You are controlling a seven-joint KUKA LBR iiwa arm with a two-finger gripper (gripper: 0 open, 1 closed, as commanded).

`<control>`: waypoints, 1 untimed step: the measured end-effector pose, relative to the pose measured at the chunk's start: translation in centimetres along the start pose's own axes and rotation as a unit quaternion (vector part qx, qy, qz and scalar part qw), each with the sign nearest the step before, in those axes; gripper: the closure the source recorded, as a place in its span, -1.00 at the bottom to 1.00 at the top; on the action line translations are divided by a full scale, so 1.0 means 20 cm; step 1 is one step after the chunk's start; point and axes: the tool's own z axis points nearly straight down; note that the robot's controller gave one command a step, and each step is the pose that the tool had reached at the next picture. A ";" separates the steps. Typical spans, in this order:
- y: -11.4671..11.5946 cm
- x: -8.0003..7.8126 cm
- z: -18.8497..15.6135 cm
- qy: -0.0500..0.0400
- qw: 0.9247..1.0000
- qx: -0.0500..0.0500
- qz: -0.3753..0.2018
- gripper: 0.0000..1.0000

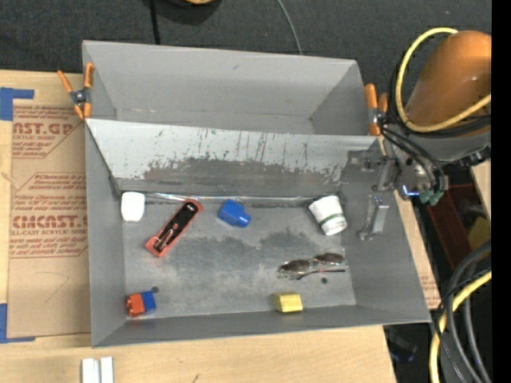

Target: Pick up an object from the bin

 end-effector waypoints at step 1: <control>0.00 -0.01 -0.02 -0.004 1.000 0.001 -0.001 -1.00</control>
Offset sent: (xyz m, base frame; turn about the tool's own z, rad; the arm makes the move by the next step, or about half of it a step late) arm 0.0023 -0.0241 -0.1138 0.1053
